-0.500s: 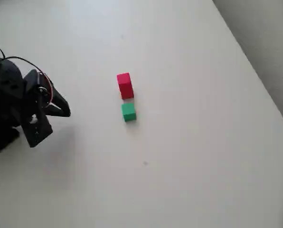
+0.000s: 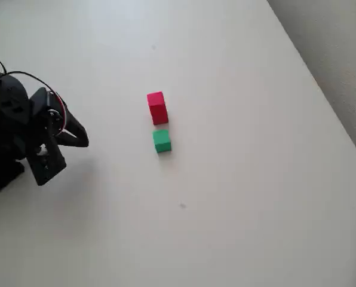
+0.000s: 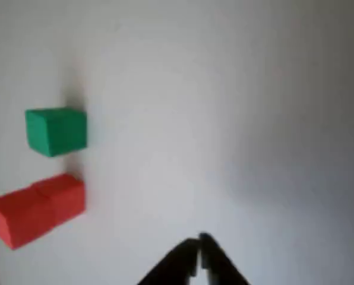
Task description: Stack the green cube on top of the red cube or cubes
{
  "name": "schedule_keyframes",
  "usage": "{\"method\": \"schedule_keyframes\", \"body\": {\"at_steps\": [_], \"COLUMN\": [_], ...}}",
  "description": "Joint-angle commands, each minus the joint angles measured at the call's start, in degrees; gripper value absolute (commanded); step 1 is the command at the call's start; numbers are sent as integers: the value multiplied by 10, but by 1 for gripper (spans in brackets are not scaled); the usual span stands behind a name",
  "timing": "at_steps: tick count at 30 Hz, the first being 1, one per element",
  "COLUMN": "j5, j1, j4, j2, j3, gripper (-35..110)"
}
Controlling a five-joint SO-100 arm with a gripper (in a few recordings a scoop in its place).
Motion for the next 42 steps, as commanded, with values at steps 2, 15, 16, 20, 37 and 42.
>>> {"method": "schedule_keyframes", "body": {"at_steps": [2, 15, 16, 20, 37, 42], "j5": [-4, -4, -4, -4, 16, 33], "j1": [-6, -6, -6, -6, -42, -49], "j4": [-8, -8, -8, -8, -72, -112], "j2": [4, 4, 4, 4, 5, -5], "j3": [-3, -3, -3, -3, -27, -47], "gripper": [-2, -2, -2, -2, 3, 12]}}
